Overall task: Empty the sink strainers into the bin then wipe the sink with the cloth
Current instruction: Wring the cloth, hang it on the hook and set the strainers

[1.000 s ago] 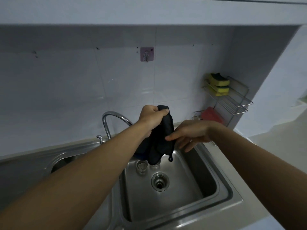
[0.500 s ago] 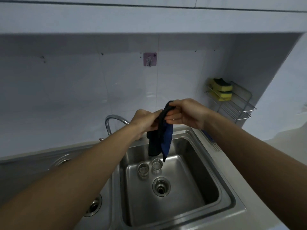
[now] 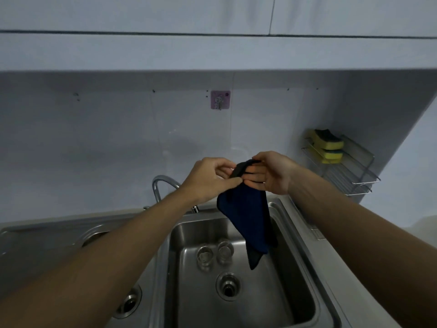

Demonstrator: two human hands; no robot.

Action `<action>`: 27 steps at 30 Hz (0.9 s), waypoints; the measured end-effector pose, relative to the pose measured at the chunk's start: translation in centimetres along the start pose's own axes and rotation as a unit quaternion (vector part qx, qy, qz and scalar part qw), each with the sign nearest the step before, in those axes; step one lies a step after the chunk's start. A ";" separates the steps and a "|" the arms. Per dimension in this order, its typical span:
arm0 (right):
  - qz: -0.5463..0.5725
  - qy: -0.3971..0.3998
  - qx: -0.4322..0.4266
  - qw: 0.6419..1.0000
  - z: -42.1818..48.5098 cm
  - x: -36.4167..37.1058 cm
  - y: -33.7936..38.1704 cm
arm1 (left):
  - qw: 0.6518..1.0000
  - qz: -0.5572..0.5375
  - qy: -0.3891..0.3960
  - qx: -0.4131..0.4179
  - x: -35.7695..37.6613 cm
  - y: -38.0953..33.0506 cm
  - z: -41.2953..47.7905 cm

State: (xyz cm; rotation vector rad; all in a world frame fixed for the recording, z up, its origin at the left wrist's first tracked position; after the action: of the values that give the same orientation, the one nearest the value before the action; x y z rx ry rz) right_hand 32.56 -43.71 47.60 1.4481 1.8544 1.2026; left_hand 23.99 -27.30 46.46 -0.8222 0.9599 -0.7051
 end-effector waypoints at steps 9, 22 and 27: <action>-0.055 -0.007 -0.011 0.998 1.3 -3.7 1.2 | 0.994 0.077 -0.048 0.063 2.1 -0.4 1.7; -0.187 0.008 -0.293 0.938 1.7 -5.6 3.1 | 0.985 -0.130 -0.108 -0.039 5.2 -3.4 5.4; -0.101 0.021 -0.322 0.941 2.2 -4.1 4.2 | 0.982 -0.161 -0.079 -0.053 4.0 -3.2 5.4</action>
State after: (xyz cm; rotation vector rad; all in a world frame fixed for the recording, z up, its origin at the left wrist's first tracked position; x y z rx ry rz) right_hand 37.72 -46.58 49.56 0.8525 1.3861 1.5462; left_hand 29.98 -30.70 49.23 -1.1268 0.7318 -0.8565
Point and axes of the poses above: each hand's wrist, its own z-axis towards the middle knuckle, its own x-axis out of the palm, y = z × x, the point moved 3 cm from there along z, towards the middle knuckle, and after that the axes turned 10 degrees about -y, right-handed, at the moved point
